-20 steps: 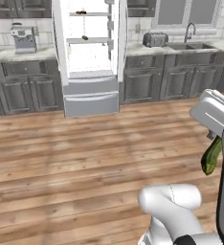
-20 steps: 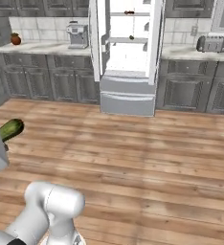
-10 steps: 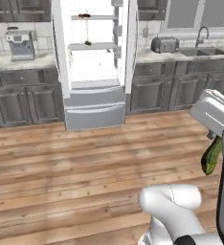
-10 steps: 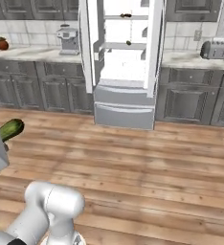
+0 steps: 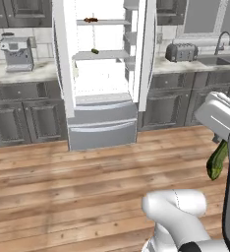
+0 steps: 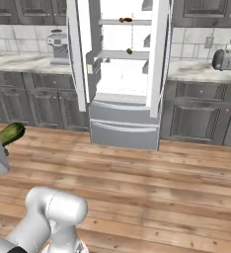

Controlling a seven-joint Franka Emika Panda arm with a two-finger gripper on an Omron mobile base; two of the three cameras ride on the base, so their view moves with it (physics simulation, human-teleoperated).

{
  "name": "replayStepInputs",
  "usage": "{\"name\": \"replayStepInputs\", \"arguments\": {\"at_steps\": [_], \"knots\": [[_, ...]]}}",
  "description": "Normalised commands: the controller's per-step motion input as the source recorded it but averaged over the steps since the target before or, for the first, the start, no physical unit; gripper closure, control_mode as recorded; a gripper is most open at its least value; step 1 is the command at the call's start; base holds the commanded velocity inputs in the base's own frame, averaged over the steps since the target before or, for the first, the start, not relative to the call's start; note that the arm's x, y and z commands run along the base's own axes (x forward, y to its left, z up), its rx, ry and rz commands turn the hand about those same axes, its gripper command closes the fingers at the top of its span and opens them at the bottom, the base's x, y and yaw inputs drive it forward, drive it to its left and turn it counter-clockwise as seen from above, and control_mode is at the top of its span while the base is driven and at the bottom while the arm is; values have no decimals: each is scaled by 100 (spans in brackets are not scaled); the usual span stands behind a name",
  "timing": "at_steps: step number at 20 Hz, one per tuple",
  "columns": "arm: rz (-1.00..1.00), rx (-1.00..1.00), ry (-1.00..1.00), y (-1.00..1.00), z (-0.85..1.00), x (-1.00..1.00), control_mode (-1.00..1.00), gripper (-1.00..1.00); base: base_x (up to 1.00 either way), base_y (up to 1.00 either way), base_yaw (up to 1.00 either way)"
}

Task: Transport the chicken drumstick and squash to the fridge. Place the chicken drumstick on the rack containing meat and place the squash on the rack containing the vegetable, ensuring meats and vegetables are on different racks.

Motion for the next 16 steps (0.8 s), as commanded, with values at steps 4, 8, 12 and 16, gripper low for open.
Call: {"name": "replayStepInputs", "arguments": {"at_steps": [4, 8, 12, 16], "knots": [[0, 0, 0, 0, 0, 0, 100, 100, 100, 0, 2], [0, 0, 0, 0, 0, 0, 100, 100, 100, -1, 2], [0, 0, 0, 0, 0, 0, 100, 100, 100, -11, 3], [0, 0, 0, 0, 0, 0, 100, 100, 100, -10, 3]]}}
